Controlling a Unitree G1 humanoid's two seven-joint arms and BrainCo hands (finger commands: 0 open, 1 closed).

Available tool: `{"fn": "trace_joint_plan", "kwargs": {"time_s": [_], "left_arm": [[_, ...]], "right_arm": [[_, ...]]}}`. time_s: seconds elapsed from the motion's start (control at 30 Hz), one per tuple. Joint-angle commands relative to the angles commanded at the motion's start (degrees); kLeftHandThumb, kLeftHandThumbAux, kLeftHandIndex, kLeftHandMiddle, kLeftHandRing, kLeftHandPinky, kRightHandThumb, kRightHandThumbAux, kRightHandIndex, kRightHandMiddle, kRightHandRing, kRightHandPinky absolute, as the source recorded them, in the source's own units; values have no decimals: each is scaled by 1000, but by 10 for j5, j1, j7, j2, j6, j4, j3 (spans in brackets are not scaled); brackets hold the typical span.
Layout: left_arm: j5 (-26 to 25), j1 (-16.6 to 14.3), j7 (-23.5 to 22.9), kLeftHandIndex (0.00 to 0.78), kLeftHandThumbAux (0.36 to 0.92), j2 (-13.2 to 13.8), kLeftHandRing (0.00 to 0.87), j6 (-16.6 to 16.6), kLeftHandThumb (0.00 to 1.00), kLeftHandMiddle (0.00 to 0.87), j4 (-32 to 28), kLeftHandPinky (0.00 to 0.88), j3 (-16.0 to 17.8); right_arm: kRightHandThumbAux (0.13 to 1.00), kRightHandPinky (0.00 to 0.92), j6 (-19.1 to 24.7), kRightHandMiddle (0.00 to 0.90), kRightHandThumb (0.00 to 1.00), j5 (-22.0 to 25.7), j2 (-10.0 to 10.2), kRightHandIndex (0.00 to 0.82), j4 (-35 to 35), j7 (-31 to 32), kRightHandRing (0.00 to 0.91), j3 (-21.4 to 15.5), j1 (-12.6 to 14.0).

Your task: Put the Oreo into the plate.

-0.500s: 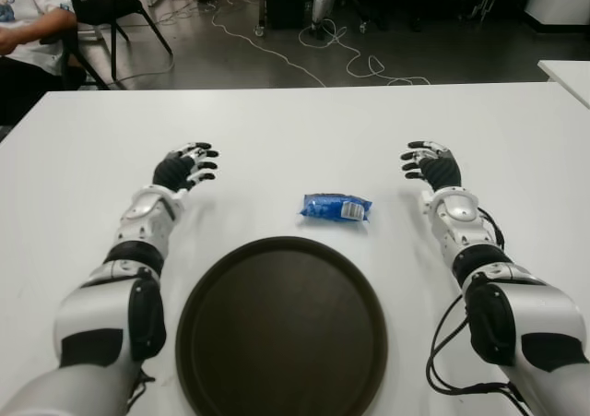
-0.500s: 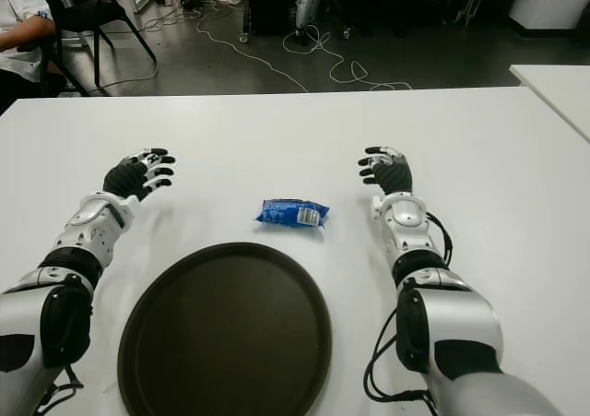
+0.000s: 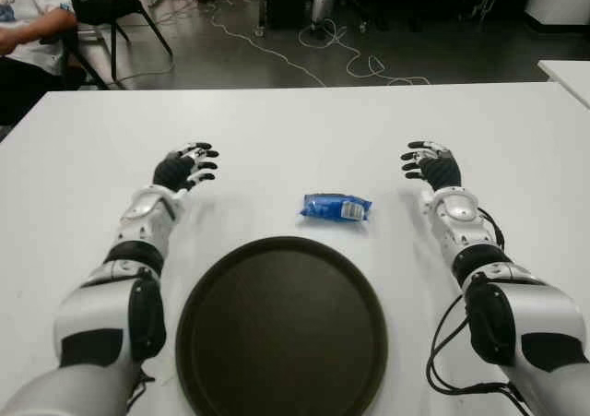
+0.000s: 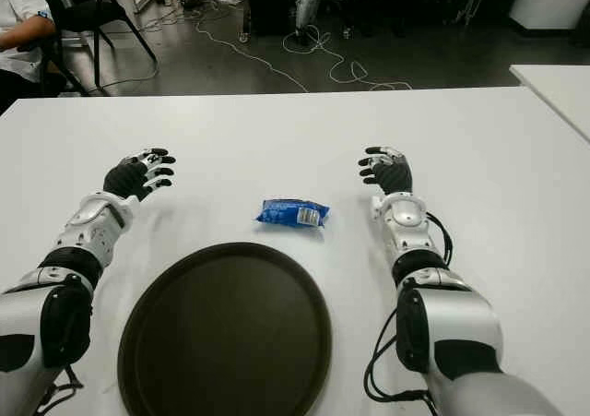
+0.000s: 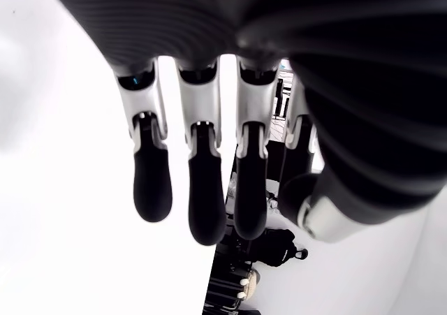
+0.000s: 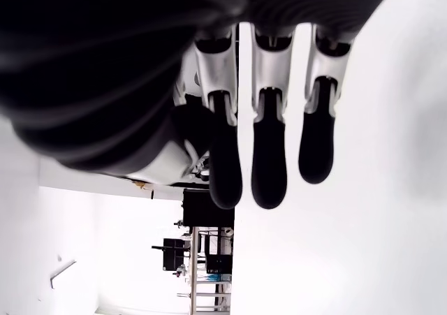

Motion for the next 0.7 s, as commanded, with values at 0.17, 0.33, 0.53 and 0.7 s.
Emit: {"fn": "trace_joint_plan", "kwargs": {"time_s": [0.17,0.33,0.53,0.7], "left_arm": [[0,0,1,426,678,0,515,1,829,461,0,536,0],[1,0,4,429,677,0,517,1,829,461,0,535,-1],[0,0,5,431,677,-1,518,-1,829,460,0,537,-1],[-1,0,3,434,676,0,517,3,830,460,0,537,0]], "right_arm": [[710,538,-1,506,749,0,0,399,0,-1,524,0,0],[725,558,3,517,683,-6,-2,416,1,-7,533,6,-1],[727,561,8,520,673,-12,-3,418,1,-11,534,9,-2],[728,564,11,515,672,-15,-3,417,1,-12,534,8,-2]]}}
